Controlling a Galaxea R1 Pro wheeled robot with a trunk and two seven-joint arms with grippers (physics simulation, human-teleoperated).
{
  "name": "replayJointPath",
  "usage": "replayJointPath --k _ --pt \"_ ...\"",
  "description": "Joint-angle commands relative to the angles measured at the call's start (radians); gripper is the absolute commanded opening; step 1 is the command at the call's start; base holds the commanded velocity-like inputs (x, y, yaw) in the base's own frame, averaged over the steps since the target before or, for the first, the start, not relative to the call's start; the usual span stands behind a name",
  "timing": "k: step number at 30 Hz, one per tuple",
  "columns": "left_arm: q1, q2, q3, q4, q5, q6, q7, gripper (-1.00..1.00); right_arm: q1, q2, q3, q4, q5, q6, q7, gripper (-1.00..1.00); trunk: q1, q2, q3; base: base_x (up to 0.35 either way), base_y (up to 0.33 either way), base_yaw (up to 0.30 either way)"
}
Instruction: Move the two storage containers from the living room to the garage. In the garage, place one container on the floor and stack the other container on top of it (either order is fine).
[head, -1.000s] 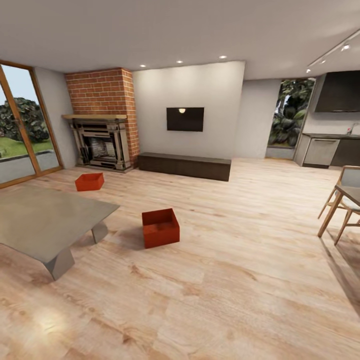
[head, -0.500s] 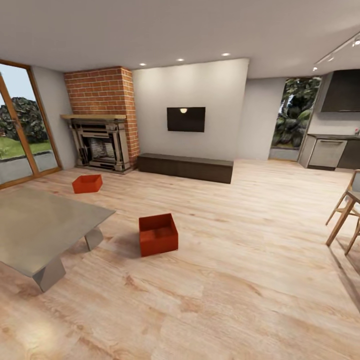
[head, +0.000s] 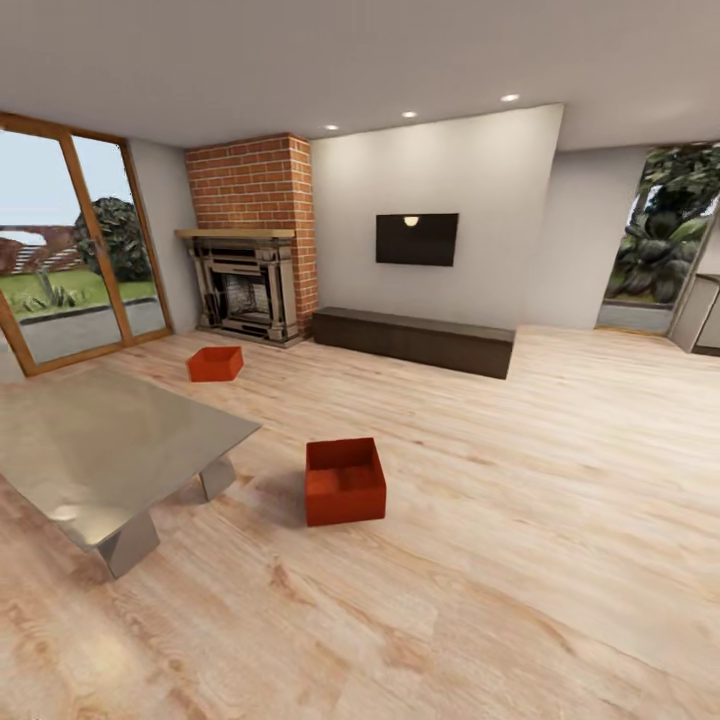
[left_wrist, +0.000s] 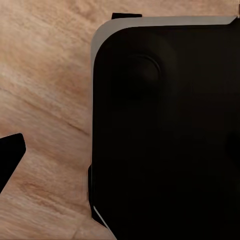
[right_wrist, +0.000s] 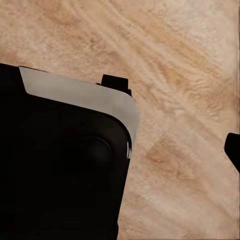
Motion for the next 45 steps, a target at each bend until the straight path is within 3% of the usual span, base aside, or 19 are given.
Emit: replayJointPath --k 1,25,45 --pt "0.0 0.0 0.002 -0.001 0.002 -0.001 0.002 1.0 0.0 0.0 0.008 0.002 -0.01 -0.004 0.006 1.0 0.001 0.0 -0.001 0.317 -0.094 0.27" --pt "0.0 0.001 0.002 -0.001 0.002 -0.001 0.002 1.0 -0.001 0.0 0.008 0.002 -0.01 -0.004 0.005 1.0 0.001 0.0 -0.001 0.317 -0.094 0.266" --pt "0.0 0.0 0.002 -0.001 0.002 -0.001 0.002 1.0 0.0 0.0 0.008 0.002 -0.01 -0.004 0.006 1.0 0.001 0.0 -0.001 0.316 -0.096 0.019"
